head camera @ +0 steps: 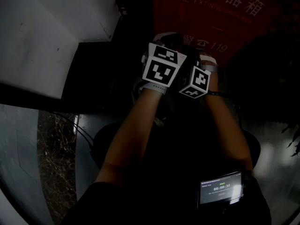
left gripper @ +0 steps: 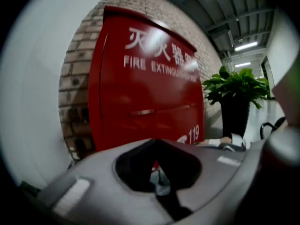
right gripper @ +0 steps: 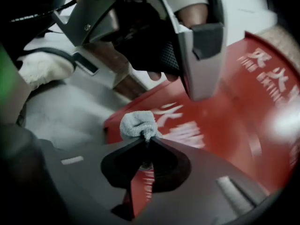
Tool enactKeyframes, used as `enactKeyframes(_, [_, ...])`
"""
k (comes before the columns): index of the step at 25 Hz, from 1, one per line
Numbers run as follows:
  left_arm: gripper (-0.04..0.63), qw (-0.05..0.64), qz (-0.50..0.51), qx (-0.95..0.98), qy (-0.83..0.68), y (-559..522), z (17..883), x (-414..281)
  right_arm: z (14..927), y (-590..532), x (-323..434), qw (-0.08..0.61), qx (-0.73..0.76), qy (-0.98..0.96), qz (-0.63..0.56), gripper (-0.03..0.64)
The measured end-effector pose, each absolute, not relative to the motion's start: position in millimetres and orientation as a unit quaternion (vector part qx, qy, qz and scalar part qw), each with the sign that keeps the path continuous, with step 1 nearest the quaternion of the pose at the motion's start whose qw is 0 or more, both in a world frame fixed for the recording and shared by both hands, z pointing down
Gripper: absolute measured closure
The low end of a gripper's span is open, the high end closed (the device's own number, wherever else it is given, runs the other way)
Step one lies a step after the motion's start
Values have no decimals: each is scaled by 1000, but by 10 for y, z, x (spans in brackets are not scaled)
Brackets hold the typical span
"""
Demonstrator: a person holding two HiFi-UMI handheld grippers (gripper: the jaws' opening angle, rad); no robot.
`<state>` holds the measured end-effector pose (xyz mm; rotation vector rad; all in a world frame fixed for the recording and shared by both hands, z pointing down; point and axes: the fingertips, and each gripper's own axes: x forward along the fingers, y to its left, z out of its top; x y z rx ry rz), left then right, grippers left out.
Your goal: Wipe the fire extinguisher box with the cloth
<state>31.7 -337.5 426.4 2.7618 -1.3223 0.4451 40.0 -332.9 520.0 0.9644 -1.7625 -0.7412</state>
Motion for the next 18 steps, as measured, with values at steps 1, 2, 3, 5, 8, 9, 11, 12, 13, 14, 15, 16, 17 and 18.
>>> enactKeyframes(1, [594,13,126,892,-433,-3359,4070,323,5003,-3342,440,475,404,-715,-315,583])
enactKeyframes(2, [594,5,108,892,-439,-3337,3889,319,4811,-3350,476,472,412,-708,-327,583])
enactKeyframes(3, [594,-2,90,890,-447,-3316,3725,305,4628,-3351,511,468,420,-701,-337,583])
enactKeyframes(5, [594,-17,59,884,-463,-3273,3446,264,4269,-3335,589,459,435,-686,-359,583])
enactKeyframes(8, [594,-33,24,881,-472,-3185,3102,234,3683,-3288,712,443,462,-660,-394,583])
enactKeyframes(9, [594,-37,14,881,-472,-3146,3007,234,3473,-3269,737,435,471,-652,-405,583])
enactKeyframes(11, [594,-46,-1,881,-472,-3061,2857,244,3038,-3217,751,416,485,-639,-429,583])
enactKeyframes(12, [594,-50,-6,880,-472,-3020,2803,251,2820,-3188,747,406,492,-632,-441,583])
enactKeyframes(13, [594,-52,-10,880,-471,-2982,2759,259,2610,-3164,743,396,498,-624,-454,583])
enactKeyframes(14, [594,-54,-13,880,-471,-2949,2723,268,2417,-3152,746,389,504,-616,-464,583])
enactKeyframes(15, [594,-55,-16,880,-471,-2923,2692,277,2242,-3154,755,385,510,-608,-472,583])
enactKeyframes(16, [594,-57,-17,881,-470,-2902,2667,285,2084,-3168,765,382,515,-600,-478,583])
enactKeyframes(17, [594,-58,-18,881,-469,-2885,2651,293,1946,-3186,771,379,520,-595,-482,583])
enactKeyframes(18, [594,-59,-19,882,-468,-2872,2642,299,1831,-3205,771,376,524,-590,-486,583])
